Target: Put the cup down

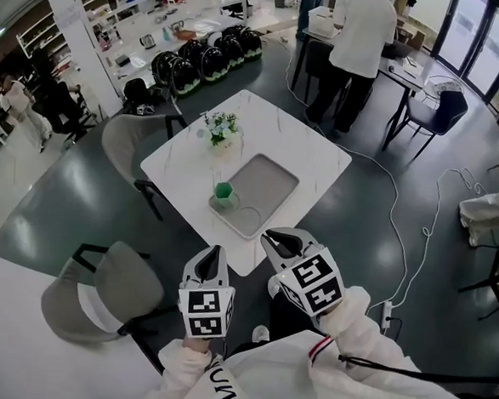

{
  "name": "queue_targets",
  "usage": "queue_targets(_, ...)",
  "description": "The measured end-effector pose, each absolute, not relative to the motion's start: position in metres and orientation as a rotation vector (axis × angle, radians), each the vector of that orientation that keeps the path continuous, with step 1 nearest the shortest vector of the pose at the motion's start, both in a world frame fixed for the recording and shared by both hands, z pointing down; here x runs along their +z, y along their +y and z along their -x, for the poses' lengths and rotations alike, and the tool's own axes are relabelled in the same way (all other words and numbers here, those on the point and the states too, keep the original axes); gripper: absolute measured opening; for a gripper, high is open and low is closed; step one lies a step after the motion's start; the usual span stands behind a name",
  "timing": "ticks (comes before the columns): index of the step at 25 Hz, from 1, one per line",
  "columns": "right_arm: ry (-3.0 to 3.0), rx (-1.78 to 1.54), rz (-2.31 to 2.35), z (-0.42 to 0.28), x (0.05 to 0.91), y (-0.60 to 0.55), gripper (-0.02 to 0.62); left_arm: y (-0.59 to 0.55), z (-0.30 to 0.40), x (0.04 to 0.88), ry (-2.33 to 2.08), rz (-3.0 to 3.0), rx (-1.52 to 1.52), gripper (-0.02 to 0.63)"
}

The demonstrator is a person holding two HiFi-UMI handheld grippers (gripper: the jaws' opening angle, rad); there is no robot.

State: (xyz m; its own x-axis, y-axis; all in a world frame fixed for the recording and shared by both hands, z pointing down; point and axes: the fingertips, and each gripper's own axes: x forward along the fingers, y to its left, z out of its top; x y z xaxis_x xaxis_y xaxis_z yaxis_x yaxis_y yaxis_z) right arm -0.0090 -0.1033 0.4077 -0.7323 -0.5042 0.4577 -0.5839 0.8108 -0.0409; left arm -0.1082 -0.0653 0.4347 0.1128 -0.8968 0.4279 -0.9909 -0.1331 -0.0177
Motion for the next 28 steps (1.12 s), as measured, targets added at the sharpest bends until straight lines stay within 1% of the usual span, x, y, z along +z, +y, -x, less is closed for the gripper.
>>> queue_targets(2, -2.565, 0.286, -0.858, 0.003, 0.406, -0.094, 0.035, -0.055, 0.103, 0.428, -1.856, -2.148, 0.483, 0.009)
queue_targets(6, -2.565, 0.343, -0.945, -0.01, 0.405, -0.073, 0.006, -0.033, 0.097, 0.416, -1.848, -2.185, 0.463, 0.011)
queue_targets(17, -2.579, 0.361, -1.006, -0.015, 0.4, -0.023, 0.006, 0.005, 0.09, 0.404, -1.831, -2.217, 0.435, 0.011)
queue_targets(28, -2.626, 0.38, -1.046, -0.033, 0.387, -0.017, 0.006, 0.017, 0.075, 0.399, -1.855, -2.202, 0.42, 0.009)
